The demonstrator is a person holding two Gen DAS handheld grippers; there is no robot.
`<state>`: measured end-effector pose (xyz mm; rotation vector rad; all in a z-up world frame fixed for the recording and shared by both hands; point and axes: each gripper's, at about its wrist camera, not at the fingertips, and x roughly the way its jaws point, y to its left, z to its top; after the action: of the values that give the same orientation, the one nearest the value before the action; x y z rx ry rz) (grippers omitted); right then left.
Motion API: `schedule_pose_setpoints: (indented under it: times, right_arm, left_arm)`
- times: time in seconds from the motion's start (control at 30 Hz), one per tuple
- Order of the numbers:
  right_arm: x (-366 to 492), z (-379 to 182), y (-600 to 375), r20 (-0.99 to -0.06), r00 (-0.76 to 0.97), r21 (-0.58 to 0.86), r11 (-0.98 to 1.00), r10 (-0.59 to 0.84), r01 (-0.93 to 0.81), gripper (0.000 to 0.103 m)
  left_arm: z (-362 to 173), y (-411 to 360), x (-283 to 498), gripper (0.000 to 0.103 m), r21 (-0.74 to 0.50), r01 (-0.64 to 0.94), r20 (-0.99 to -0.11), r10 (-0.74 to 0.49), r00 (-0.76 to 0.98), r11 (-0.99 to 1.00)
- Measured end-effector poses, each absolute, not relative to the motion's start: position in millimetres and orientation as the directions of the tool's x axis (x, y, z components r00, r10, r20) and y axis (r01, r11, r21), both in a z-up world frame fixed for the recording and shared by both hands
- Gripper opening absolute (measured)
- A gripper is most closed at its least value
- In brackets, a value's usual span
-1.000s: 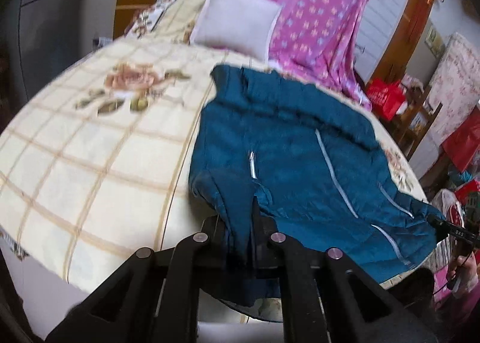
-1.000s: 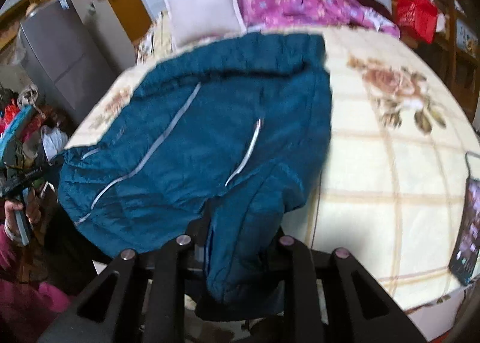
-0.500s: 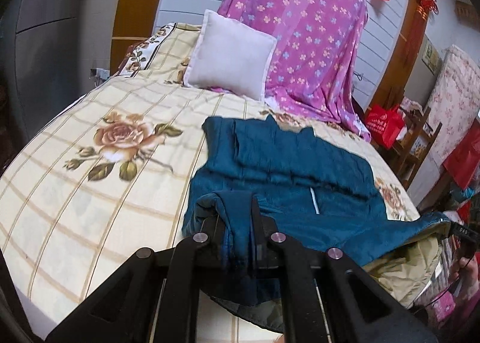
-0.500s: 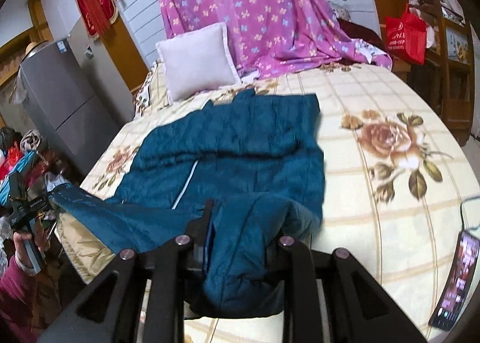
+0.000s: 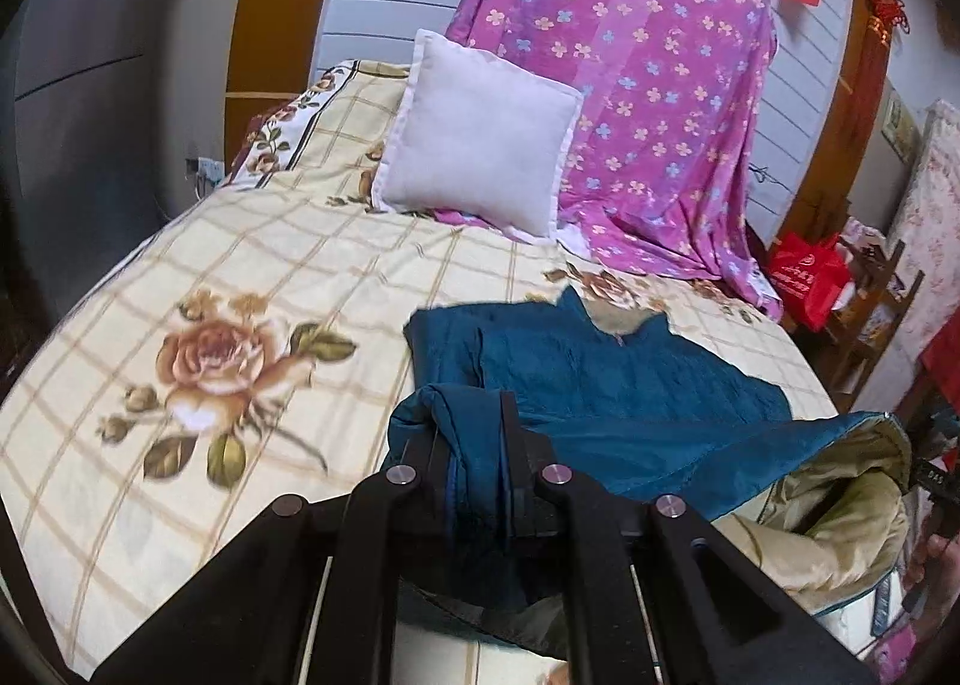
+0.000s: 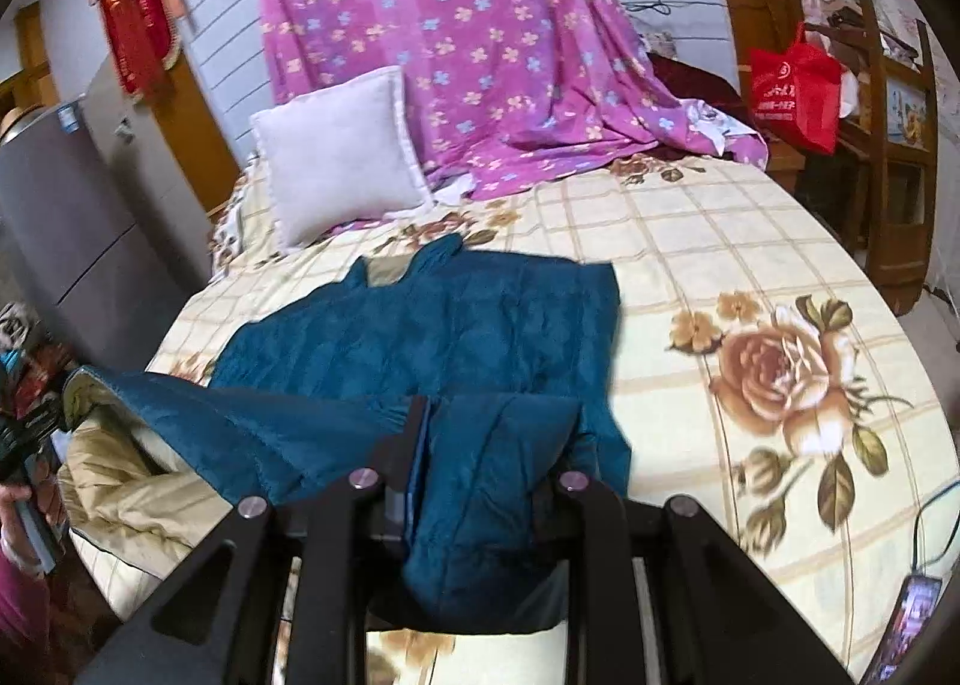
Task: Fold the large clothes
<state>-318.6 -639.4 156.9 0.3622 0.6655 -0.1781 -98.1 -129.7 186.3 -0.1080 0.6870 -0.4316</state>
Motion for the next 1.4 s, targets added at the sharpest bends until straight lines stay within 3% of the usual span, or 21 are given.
schedule_pose_setpoints:
  times: [0.4, 0.67, 1.2, 1.4]
  right_arm:
    - [-210.4, 145.3, -677.0, -0.667, 0.735, 0.226, 0.905, -0.127, 0.361, 0.023]
    - [-150.6, 102.0, -699.6, -0.715, 0.682, 0.222, 0.876, -0.151, 0.427, 0.023]
    - [-122.3, 53.4, -708.3, -0.735, 0.659, 0.217, 0.866, -0.159, 0.451, 0.024]
    - [-122.7, 46.4, -711.6, -0.722, 0.679, 0.262, 0.858, -0.129, 0.442, 0.029]
  left_arm:
    - [168.5, -180.3, 10.5, 0.001, -0.212, 0.303, -0.605, -0.369, 0.706, 0.929]
    - [129.5, -211.6, 53.7, 0.001, -0.158, 0.274, -0.626, -0.311, 0.715, 0.949]
    - [88.5, -220.5, 77.4, 0.003, -0.163, 0.279, -0.650, -0.316, 0.691, 0.946]
    - [81.6, -210.1, 84.4, 0.005, -0.260, 0.278, -0.639, -0.381, 0.669, 0.925]
